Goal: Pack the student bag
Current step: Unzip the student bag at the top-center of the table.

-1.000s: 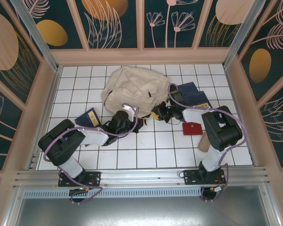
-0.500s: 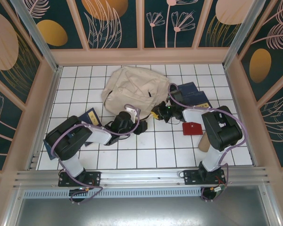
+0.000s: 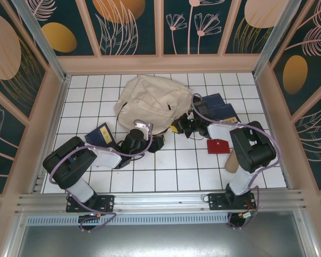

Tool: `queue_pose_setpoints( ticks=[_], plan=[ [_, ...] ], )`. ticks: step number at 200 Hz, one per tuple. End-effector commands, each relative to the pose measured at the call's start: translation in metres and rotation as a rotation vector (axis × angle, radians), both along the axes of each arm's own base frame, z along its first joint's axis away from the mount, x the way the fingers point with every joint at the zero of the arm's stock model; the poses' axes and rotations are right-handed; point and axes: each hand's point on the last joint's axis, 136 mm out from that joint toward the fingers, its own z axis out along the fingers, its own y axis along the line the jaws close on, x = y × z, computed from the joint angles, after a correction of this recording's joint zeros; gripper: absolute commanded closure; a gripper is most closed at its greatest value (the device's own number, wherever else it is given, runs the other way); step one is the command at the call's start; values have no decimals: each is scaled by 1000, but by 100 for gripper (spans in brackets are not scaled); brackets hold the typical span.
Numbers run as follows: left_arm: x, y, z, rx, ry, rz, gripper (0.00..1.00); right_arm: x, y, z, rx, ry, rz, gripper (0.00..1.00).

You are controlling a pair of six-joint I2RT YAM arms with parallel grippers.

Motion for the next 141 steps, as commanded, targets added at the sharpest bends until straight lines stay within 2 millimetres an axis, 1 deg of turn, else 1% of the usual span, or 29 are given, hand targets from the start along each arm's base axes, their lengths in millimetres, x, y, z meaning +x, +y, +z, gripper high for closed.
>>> queue_pose_setpoints(
  ticks=[1, 7, 24, 49, 66, 89, 91, 95, 119, 130, 141],
  plan=[
    [3, 0, 8, -54, -6, 25, 50, 3, 11, 34, 80, -65, 24, 100],
    [4, -2, 6, -51, -1, 24, 49, 3, 12, 36, 86, -67, 26, 100],
    [7, -6, 8, -65, -14, 20, 48, 3, 15, 40, 101, -68, 33, 100],
    [15, -17, 23, -97, -61, -1, 48, 3, 19, 44, 119, -66, 42, 100],
    [22, -22, 24, -92, -70, 6, 48, 2, 22, 46, 135, -61, 46, 100],
    [35, -15, 28, -71, -104, 70, 45, 2, 23, 50, 153, -59, 51, 100],
    [35, -14, 20, -55, -91, 73, 46, 1, 24, 51, 154, -61, 52, 100],
    [37, -14, 16, -47, -87, 78, 45, 1, 24, 51, 155, -58, 54, 100],
    [43, -12, 14, -36, -82, 108, 46, 0, 24, 51, 160, -54, 56, 100],
    [43, -11, 15, -38, -85, 112, 48, 0, 23, 50, 158, -52, 53, 100],
    [42, -9, 16, -38, -89, 111, 54, 1, 22, 49, 150, -55, 49, 100]
  ],
)
